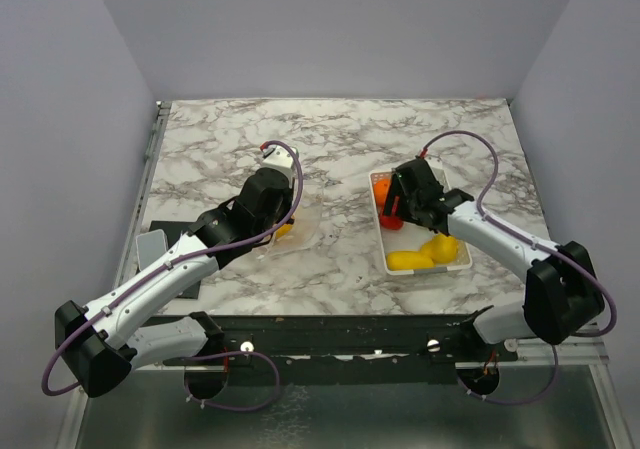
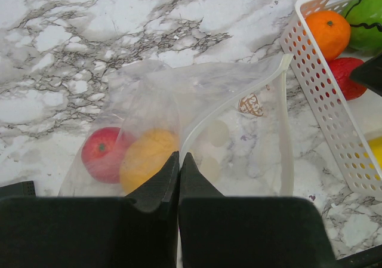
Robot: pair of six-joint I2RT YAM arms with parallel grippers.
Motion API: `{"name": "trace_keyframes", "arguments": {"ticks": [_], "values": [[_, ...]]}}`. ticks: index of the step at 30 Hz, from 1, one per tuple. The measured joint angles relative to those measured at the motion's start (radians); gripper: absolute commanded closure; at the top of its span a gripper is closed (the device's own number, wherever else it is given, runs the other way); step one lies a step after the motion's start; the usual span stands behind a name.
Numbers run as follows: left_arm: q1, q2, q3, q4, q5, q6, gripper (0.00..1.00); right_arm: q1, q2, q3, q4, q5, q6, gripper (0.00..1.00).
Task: Place the food in the zip-top bag and seal the zipper
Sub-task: Pick up the fake fruit from the bin.
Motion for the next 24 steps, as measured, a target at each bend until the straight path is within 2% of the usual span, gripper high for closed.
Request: {"name": "trace_keyframes", "arguments": {"ticks": [8, 13, 16, 24], "values": [[0.000, 0.000, 0.000, 0.000, 0.000, 0.000, 1.00, -0.027, 0.108, 0.000, 0.052, -0.054, -0.010, 0.15], [0.000, 0.000, 0.000, 0.000, 0.000, 0.001, 1.00, -0.034, 0.152, 0.000, 0.076, -0.076, -0.010, 0.17], [0.000, 0.000, 0.000, 0.000, 0.000, 0.002, 1.00, -0.035, 0.171, 0.000, 0.085, -0.084, -0.010, 0.27], [0.000, 0.000, 0.000, 0.000, 0.000, 0.003, 1.00, -0.040, 0.163, -0.006, 0.100, -0.088, -0.014, 0.70]]}}
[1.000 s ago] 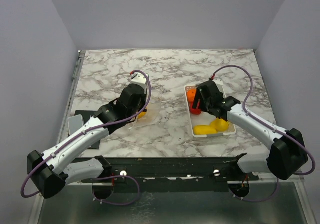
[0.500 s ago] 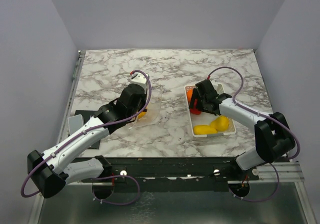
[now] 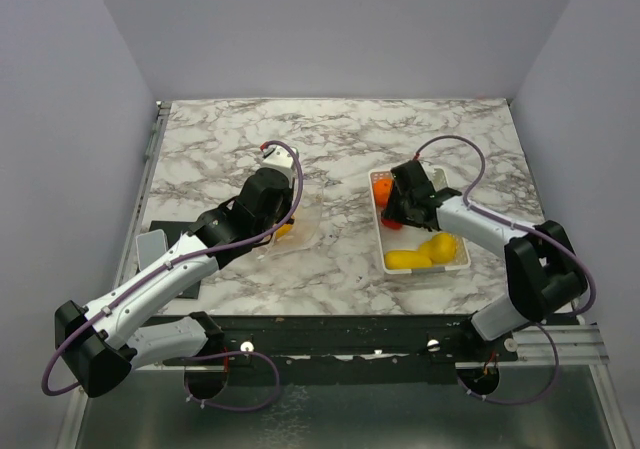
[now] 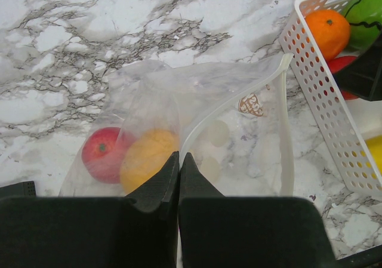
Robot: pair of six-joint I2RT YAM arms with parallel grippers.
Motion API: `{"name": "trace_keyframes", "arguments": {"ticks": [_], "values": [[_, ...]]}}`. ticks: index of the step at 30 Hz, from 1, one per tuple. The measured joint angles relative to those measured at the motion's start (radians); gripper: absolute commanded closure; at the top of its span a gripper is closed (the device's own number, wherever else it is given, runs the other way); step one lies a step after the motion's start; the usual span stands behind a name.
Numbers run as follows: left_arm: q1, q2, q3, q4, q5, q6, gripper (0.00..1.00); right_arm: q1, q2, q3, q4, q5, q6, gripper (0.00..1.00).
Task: Place the food in the zip-top bag and seal the zipper
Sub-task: Pick up the fake fruit from the bin.
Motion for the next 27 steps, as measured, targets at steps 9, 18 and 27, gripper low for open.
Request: {"name": "trace_keyframes", "arguments": {"ticks": [9, 18, 27], "values": [[0.000, 0.000, 0.000, 0.000, 0.000, 0.000, 1.00, 0.000, -0.138, -0.023, -0.036, 0.001, -0.003, 0.90], [0.000, 0.000, 0.000, 0.000, 0.000, 0.000, 1.00, 0.000, -0.343, -0.005, -0.106, -0.024, -0.033, 0.92], [0.000, 0.000, 0.000, 0.000, 0.000, 0.000, 1.00, 0.002, -0.497, 0.059, -0.113, -0.153, -0.090, 0.92]]}}
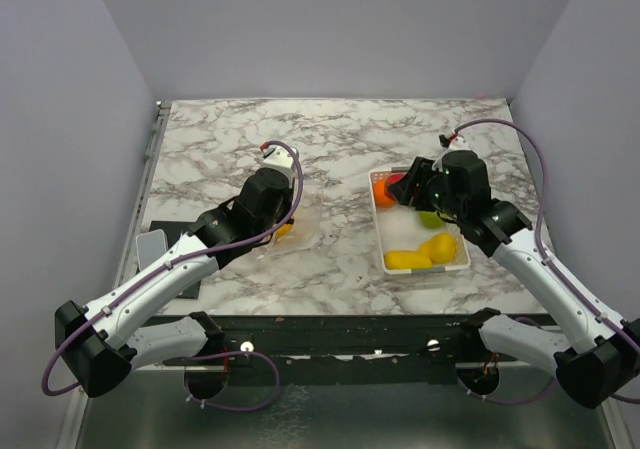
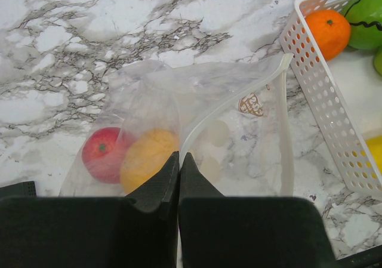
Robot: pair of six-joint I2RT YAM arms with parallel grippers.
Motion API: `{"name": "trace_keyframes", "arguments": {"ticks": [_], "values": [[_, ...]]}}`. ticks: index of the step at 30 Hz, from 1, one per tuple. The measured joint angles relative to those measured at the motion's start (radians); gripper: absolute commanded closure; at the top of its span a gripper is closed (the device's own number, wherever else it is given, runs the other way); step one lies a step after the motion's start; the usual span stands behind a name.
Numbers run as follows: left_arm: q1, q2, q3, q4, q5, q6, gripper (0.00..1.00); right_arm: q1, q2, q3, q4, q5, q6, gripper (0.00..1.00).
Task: Place the food in the zip-top bag and seal the zipper
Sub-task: Place the fake fruit in the zipper food storage bag.
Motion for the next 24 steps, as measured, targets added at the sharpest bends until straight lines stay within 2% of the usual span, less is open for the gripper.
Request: {"name": "trace_keyframes", "arguments": {"ticks": [10, 19, 24], "values": [[0.000, 0.000, 0.000, 0.000, 0.000, 0.000, 1.00, 0.082, -0.009, 0.047, 0.021, -0.126, -0.026, 0.92], [0.000, 0.000, 0.000, 0.000, 0.000, 0.000, 1.00, 0.307, 0.084, 0.129, 0.058, -0.114, -0.038, 0.92], [0.000, 0.000, 0.000, 0.000, 0.000, 0.000, 1.00, 0.388, 0.159, 0.180, 0.069, -0.092, -0.045, 0.92]]}}
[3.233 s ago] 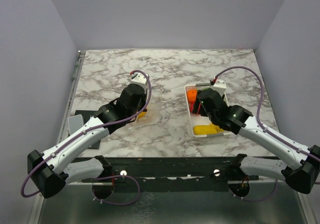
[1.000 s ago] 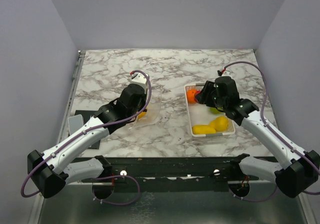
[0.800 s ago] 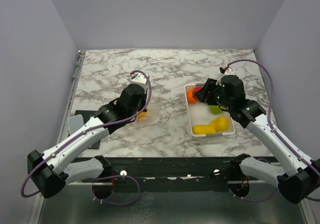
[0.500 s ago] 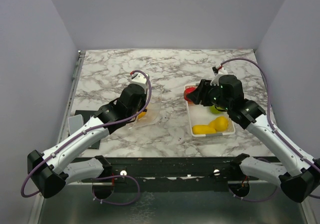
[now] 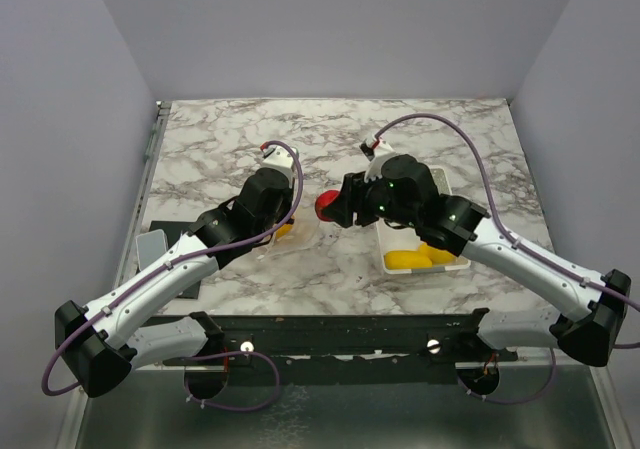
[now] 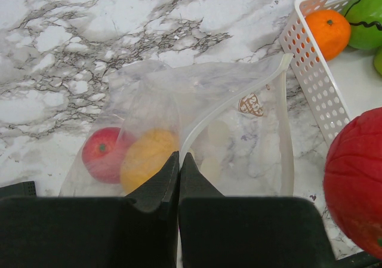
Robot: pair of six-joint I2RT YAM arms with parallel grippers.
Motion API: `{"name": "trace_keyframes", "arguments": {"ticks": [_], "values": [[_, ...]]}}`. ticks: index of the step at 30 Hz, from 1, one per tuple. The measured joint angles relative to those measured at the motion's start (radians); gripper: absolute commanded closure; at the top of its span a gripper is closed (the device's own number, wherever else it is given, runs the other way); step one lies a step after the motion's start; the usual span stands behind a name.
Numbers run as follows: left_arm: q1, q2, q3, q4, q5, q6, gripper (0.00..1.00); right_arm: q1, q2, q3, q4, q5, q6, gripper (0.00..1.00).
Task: Place the food in the zip-top bag and seal the zipper
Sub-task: Place the fake fruit in the zipper food storage bag.
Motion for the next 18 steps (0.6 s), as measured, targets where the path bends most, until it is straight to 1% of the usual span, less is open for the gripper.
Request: {"name": "trace_keyframes", "arguments": {"ticks": [6, 15, 18], "values": [[0.000, 0.000, 0.000, 0.000, 0.000, 0.000, 1.00, 0.055, 0.075, 0.038, 0.017, 0.026, 0.000, 0.91], [0.000, 0.000, 0.000, 0.000, 0.000, 0.000, 1.00, 0.093, 0.193, 0.068, 0.033, 0.056, -0.006, 0.88], [0.000, 0.000, 0.000, 0.000, 0.000, 0.000, 1.00, 0.102, 0.221, 0.079, 0.038, 0.063, -0.008, 0.83]]}}
